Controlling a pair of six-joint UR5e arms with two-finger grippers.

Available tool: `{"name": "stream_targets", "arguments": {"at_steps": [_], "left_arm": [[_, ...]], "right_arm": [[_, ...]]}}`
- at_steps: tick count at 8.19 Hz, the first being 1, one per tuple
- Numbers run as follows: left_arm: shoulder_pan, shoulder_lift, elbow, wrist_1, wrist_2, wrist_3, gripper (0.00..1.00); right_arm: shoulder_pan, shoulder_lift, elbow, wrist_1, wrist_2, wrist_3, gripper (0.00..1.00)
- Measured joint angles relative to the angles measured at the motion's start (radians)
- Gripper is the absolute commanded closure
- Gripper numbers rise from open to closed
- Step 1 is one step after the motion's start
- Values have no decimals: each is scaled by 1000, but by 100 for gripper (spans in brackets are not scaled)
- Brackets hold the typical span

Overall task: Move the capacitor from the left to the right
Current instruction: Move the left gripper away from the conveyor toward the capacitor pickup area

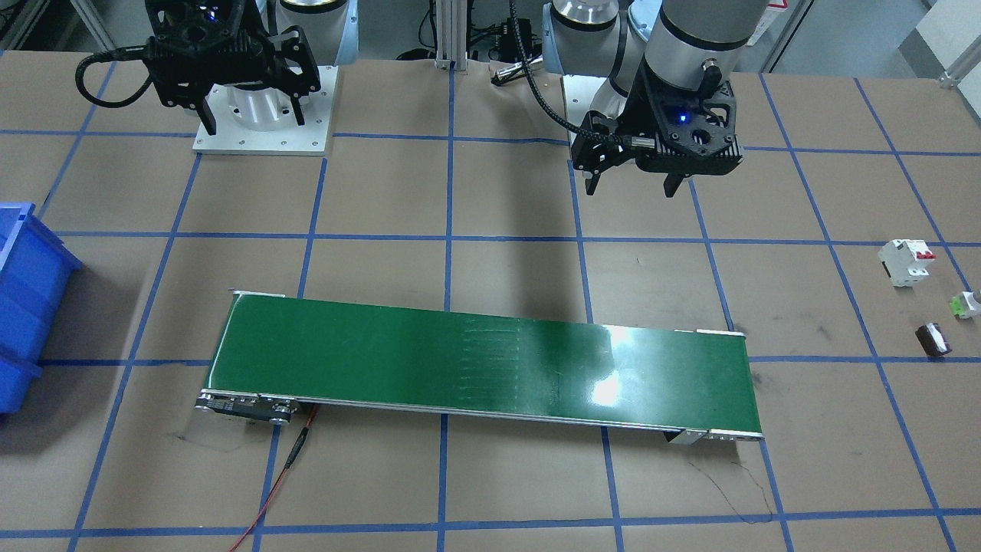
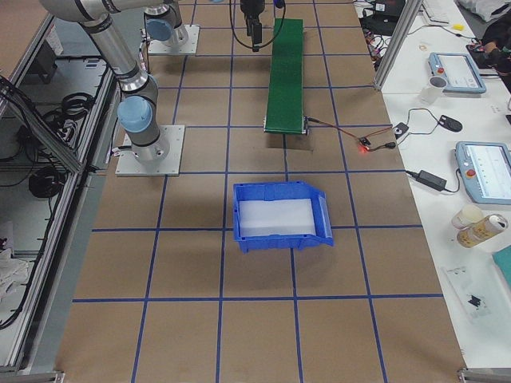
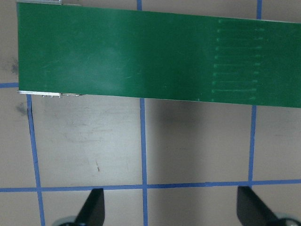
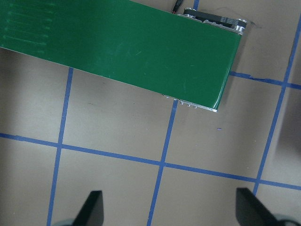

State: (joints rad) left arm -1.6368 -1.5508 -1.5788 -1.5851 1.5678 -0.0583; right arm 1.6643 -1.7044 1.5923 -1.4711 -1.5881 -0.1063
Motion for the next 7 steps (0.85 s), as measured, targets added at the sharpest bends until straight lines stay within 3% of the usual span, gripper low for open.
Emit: {"name": "stream_targets", "arguments": {"at_steps": [3,5,7], "left_arm": [[11,-4,0,11,4,-52,0],[43,-26,2,18,9,14,0],[179,-69,6,20,10,122,0]], "right_arm": [[0,0,0,-1,-5,-1,0],[0,1,0,-3,-7,-1,0],[0,0,0,-2,-5,1,0]]}}
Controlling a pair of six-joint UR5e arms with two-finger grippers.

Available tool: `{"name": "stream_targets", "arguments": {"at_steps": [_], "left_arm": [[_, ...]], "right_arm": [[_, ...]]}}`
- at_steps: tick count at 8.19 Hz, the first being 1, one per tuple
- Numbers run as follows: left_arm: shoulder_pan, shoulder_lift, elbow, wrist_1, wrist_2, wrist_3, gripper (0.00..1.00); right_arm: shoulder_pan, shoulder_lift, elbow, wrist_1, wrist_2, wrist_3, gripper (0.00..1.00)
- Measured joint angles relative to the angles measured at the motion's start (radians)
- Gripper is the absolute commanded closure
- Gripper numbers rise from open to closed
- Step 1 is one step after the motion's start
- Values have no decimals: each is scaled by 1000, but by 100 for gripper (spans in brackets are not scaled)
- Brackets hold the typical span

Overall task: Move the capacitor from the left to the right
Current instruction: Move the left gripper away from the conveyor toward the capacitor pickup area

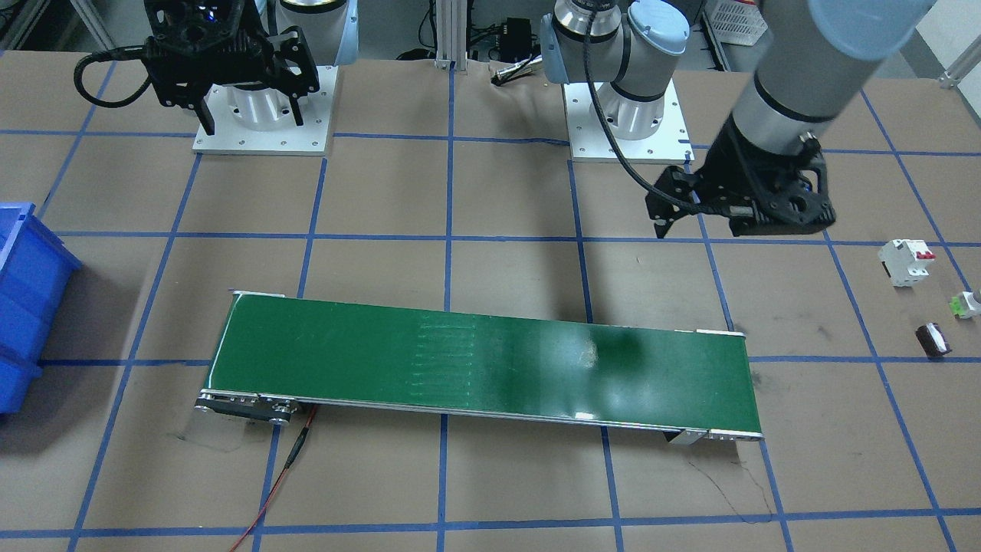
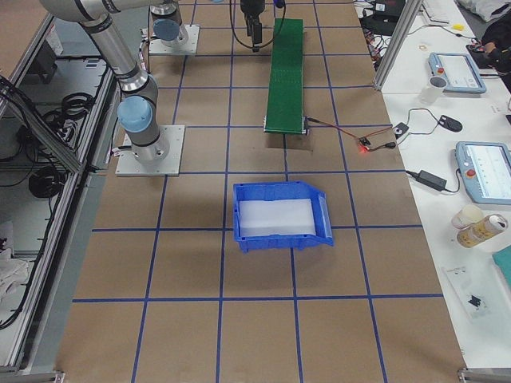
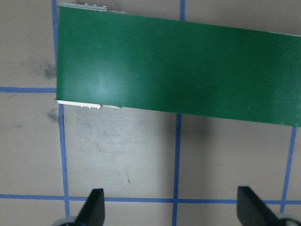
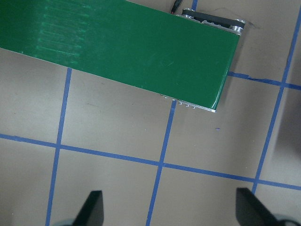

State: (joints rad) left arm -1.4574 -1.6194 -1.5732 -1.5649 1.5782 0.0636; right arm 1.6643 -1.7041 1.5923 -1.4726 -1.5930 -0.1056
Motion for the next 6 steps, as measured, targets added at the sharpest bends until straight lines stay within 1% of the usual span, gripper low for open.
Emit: {"name": "stream_targets", "arguments": {"at_steps": [2,3,4,6], "left_arm": [[145,-44,10,24,12,168,0],[205,-56,18,72,50,217,0],[253,-69,22,120,89,240,0],[373,-125,23,160,118,275,0]], "right_arm": [[0,0,0,0,1,-1,0],[0,0,0,1,1,-1,0],[0,0,0,1,4,-1,0],[0,0,0,1,10,0,0]]}}
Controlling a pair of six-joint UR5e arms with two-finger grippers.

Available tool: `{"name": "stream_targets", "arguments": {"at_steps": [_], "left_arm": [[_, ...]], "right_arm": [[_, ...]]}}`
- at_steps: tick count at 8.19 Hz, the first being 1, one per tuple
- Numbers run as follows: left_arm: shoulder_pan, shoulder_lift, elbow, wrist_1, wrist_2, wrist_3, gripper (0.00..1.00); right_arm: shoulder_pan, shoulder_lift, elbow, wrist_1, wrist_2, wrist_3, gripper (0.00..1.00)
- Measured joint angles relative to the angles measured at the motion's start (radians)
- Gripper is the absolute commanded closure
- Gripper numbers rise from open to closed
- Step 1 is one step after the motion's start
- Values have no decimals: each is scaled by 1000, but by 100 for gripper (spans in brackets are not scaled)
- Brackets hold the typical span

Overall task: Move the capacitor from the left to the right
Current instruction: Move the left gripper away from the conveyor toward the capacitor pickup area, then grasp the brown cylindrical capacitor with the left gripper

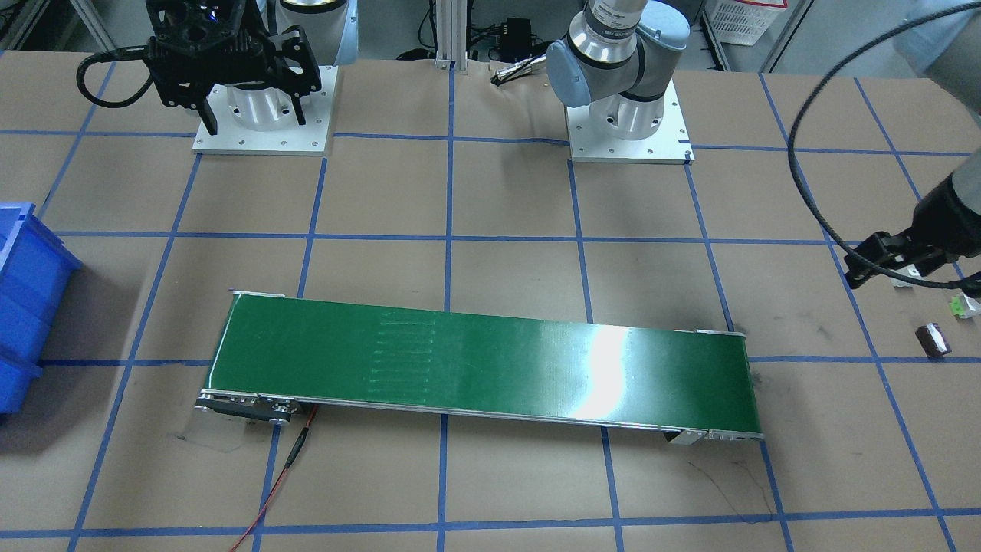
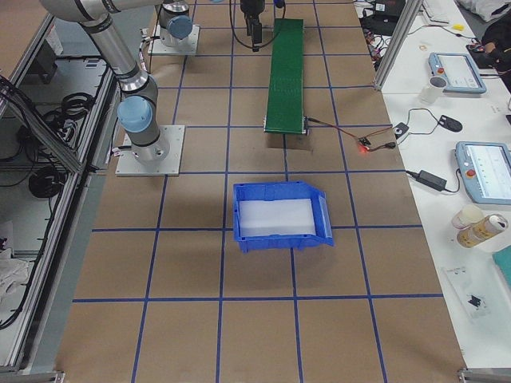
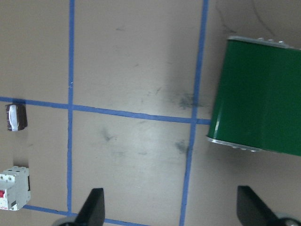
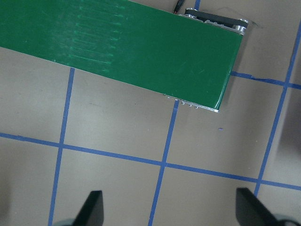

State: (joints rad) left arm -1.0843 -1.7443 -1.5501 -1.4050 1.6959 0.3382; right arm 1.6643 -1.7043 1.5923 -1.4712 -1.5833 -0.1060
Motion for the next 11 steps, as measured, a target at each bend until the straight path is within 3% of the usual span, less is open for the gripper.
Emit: {"name": "stream_targets", "arguments": {"at_steps": [5,8,11], "left_arm": [[260,-168,2,242,-18,230,0],[381,-305,1,350,-179,354,0],[413,-384,0,421,-204,413,0]], "right_arm": [[0,0,0,0,-9,-1,0],[1,0,0,0,-11,2,0],[2,0,0,-2,-10,1,0]]}}
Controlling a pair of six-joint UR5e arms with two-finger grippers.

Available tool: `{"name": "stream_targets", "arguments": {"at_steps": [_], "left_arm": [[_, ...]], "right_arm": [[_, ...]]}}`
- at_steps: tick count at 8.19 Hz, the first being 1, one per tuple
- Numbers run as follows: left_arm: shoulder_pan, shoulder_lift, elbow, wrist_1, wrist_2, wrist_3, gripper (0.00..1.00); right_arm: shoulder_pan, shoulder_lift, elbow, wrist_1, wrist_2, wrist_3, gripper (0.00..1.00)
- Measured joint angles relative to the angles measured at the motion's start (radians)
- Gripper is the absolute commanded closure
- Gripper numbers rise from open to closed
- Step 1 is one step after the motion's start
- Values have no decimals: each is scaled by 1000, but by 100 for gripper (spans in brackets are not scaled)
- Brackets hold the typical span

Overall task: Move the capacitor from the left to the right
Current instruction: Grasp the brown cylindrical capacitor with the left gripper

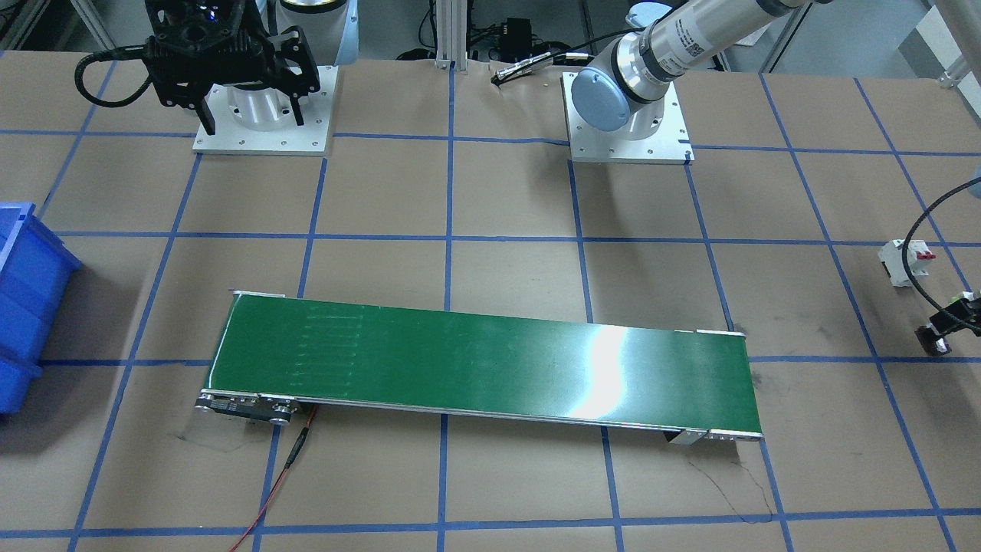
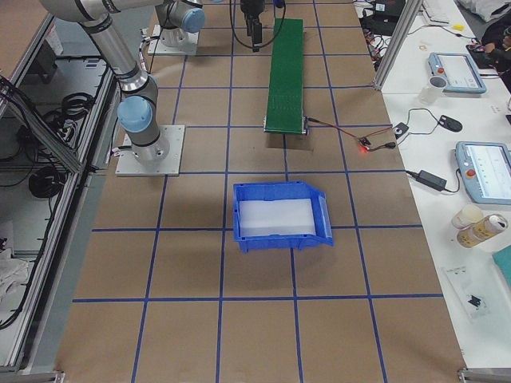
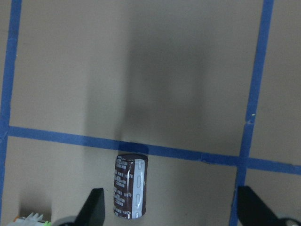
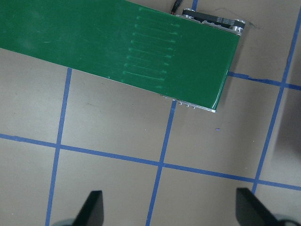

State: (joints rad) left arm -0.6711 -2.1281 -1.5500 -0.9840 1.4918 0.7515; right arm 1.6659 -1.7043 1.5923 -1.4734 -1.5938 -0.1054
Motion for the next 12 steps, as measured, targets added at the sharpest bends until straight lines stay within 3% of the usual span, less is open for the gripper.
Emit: {"name": "stream_targets", "arguments": {"at_steps": [6,7,8,11,12], "left_arm": [[5,-52,-1,40,33,116,0],[5,-60,0,40,45,137,24],[7,-65,0,40,52,151,39],[9,-73,-1,33,110,160,39],[9,-75,0,32,122,160,64]], "right_arm": [[0,1,0,-2,1,-1,0],[0,2,0,-3,1,-1,0],[-1,3,0,-5,0,-1,0],[-1,3,0,-8,0,-1,0],[-1,3,0,-9,0,-1,0]]}}
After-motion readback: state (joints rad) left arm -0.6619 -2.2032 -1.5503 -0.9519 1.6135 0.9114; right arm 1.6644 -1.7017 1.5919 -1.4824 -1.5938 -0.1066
